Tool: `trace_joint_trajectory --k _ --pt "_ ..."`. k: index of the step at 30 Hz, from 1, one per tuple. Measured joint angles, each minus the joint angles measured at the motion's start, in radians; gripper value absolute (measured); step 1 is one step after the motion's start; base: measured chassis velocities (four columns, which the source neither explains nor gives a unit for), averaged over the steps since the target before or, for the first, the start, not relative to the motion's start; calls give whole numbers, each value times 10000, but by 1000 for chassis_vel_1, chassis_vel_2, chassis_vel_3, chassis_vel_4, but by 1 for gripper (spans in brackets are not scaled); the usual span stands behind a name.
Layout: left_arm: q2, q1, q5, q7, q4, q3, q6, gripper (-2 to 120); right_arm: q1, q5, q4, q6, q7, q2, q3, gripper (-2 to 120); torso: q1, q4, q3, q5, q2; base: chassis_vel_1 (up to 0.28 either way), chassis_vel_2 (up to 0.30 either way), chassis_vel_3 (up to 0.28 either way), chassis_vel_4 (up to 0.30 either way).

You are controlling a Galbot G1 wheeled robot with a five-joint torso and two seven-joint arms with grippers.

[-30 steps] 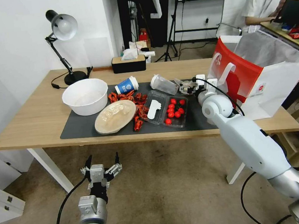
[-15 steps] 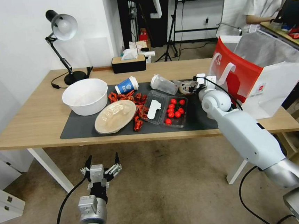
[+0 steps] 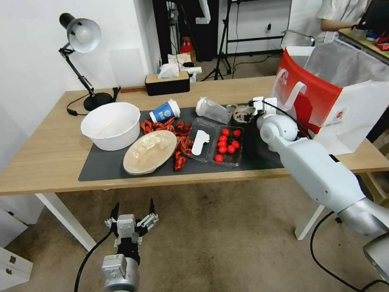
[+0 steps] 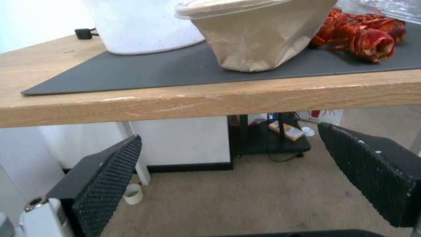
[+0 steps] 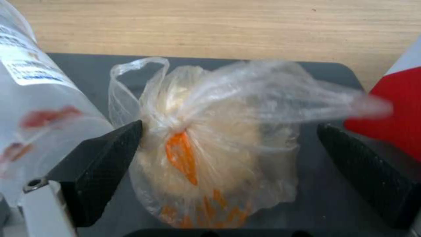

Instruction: Pick up the trash from the table and place it into the takeout bag.

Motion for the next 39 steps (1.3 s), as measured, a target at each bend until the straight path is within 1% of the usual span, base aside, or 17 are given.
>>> trace_joint_trajectory --k 8,24,25,27,28,29,32,33,37,38,39 --pt "6 -22 0 0 34 33 0 100 19 -106 -152 -72 -273 27 -70 100 0 0 0 0 0 0 0 0 0" --pt "22 -40 -3 0 79 93 -18 100 273 -99 -530 -112 -364 58 -132 100 1 0 0 0 0 0 0 0 0" --pt "23 -43 -4 1 84 99 -22 100 300 -99 -582 -106 -366 72 -133 97 1 0 0 0 0 0 0 0 0" --pt "24 -43 -5 0 94 100 -25 100 314 -96 -609 -100 -375 84 -133 95 1 0 0 0 0 0 0 0 0" --pt "25 -43 -6 1 106 105 -34 100 325 -90 -650 -97 -385 95 -133 90 1 0 0 0 0 0 0 0 0" --pt "25 -43 -6 1 106 105 -34 100 325 -90 -650 -97 -385 95 -133 90 1 0 0 0 0 0 0 0 0" --pt "29 -49 -10 1 127 111 -52 100 328 -84 -743 -86 -416 136 -130 75 1 0 0 1 0 0 0 0 0" --pt "29 -49 -10 1 127 111 -52 100 328 -84 -743 -86 -416 136 -130 75 1 0 0 1 0 0 0 0 0" --pt "48 -61 -13 1 143 114 -78 100 270 -81 -794 -39 -437 187 -85 58 1 0 -1 -1 1 0 0 0 0" --pt "48 -61 -13 1 143 114 -78 100 270 -81 -794 -39 -437 187 -85 58 1 0 -1 -1 1 0 0 0 0" --pt "53 -65 -16 1 150 115 -110 100 239 -80 -794 -31 -436 198 -74 51 0 -1 -1 -2 1 0 0 0 0"
